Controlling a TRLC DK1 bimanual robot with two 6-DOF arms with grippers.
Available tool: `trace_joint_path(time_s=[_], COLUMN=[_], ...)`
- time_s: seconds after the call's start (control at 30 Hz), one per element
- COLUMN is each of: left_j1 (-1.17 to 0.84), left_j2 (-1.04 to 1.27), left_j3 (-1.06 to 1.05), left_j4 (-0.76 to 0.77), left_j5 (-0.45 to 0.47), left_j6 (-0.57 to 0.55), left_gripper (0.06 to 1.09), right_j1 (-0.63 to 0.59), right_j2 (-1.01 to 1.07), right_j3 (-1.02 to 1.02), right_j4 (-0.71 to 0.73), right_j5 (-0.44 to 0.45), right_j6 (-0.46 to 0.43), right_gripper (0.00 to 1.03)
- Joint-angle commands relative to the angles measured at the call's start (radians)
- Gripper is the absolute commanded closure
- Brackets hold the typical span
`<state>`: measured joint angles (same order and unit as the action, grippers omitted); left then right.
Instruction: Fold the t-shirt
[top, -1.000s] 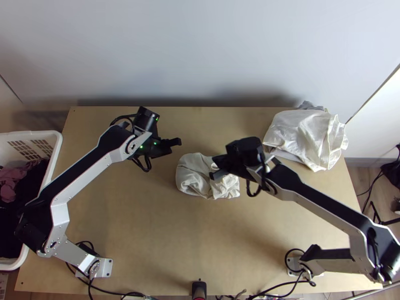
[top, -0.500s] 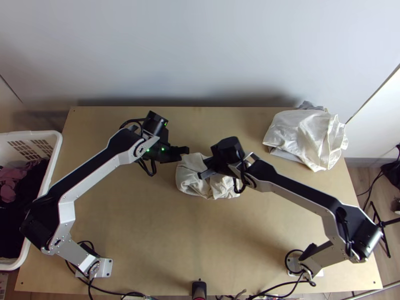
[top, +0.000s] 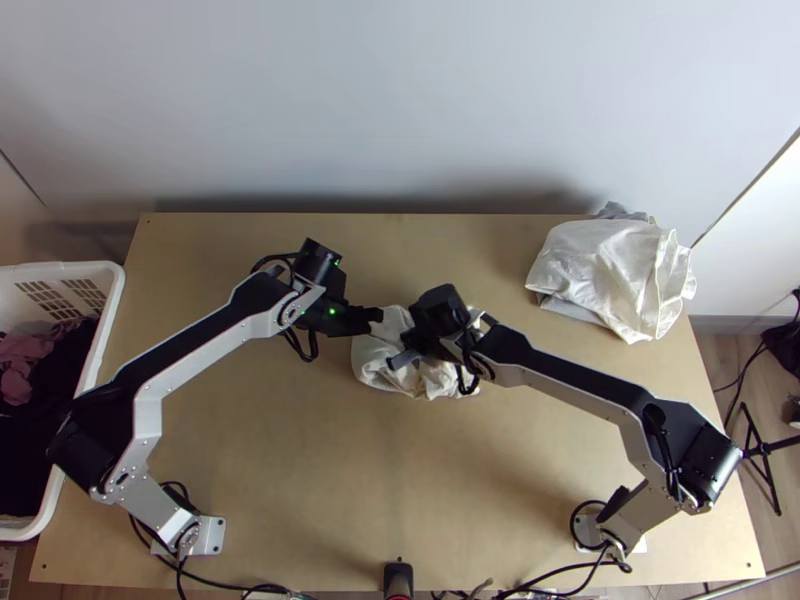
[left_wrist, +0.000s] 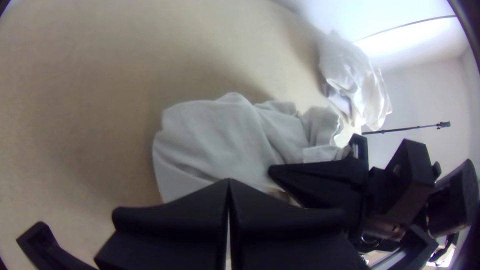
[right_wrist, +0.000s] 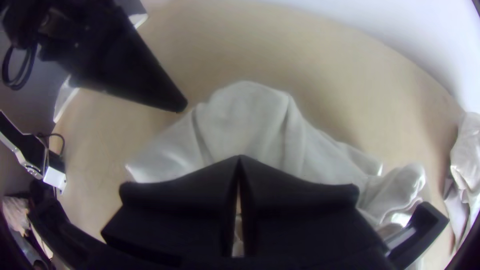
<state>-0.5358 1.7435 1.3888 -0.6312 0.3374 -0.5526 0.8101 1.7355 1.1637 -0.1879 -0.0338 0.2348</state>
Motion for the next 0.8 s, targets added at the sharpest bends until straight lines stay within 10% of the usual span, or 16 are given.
trace_joint_path(time_s=[0.0, 0.77], left_j1=[-0.026, -0.055], left_j2=[0.067, 0.074], left_j3=[-0.005, -0.085], left_j4=[0.056, 0.11], left_j5=[0.009, 0.003], left_j6=[-0.017, -0.038], left_gripper=[1.05, 1.05], right_j1=[0.029, -0.141], right_j2=[0.012, -0.057], right_j3=[-0.027, -0.124], right_j4=[-0.039, -0.084], right_j5=[0.002, 0.041], right_j6=[-0.003, -0.118], right_gripper=[1.0, 1.0])
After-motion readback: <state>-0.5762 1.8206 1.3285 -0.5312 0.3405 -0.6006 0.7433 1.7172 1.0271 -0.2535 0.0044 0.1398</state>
